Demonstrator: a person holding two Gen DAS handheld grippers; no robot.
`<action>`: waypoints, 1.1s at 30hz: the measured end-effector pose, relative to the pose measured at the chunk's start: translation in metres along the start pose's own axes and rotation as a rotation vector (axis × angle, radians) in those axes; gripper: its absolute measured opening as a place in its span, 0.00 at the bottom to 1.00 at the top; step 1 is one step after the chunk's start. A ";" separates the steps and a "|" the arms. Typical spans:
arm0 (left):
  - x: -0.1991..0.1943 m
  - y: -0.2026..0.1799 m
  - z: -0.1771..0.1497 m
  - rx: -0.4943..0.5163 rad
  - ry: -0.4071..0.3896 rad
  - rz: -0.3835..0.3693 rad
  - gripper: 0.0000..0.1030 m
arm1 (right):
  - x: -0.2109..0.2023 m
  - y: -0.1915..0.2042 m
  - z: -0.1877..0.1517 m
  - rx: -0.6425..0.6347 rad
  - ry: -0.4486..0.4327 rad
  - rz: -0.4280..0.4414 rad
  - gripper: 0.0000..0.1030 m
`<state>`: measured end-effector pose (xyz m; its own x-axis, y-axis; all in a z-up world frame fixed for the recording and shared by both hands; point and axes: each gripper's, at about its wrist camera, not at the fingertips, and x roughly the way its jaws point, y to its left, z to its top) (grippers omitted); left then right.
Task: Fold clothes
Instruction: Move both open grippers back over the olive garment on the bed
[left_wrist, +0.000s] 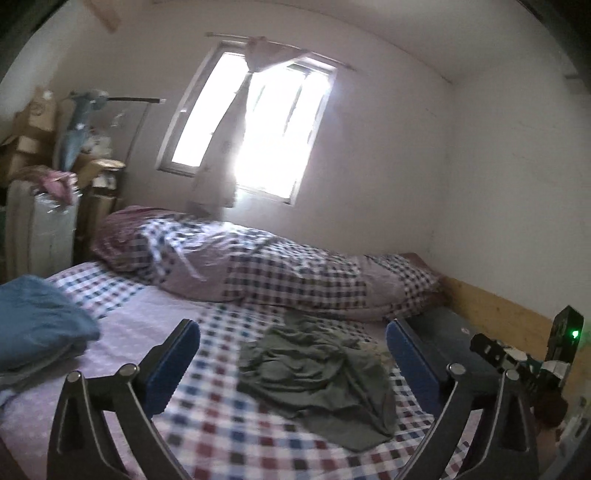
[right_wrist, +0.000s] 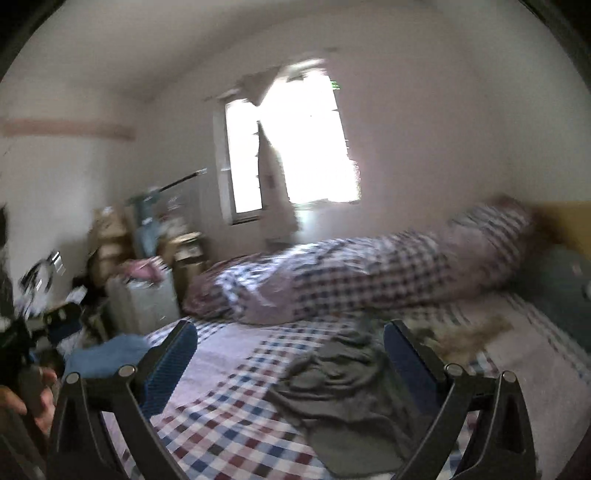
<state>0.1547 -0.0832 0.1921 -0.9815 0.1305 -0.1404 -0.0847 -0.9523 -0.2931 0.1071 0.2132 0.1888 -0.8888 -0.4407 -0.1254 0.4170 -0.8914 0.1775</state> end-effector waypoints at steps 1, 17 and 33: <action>0.010 -0.007 -0.002 0.011 0.001 -0.006 0.99 | 0.000 -0.012 0.001 0.027 0.003 -0.025 1.00; 0.161 -0.021 -0.114 0.164 0.231 0.094 0.99 | 0.083 -0.072 -0.081 -0.033 0.281 -0.321 1.00; 0.191 -0.029 -0.149 0.251 0.297 0.176 0.99 | 0.126 -0.086 -0.141 -0.038 0.428 -0.399 1.00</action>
<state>-0.0048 0.0102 0.0322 -0.8955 -0.0016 -0.4450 0.0048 -1.0000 -0.0059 -0.0141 0.2194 0.0197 -0.8258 -0.0665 -0.5600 0.0792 -0.9969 0.0016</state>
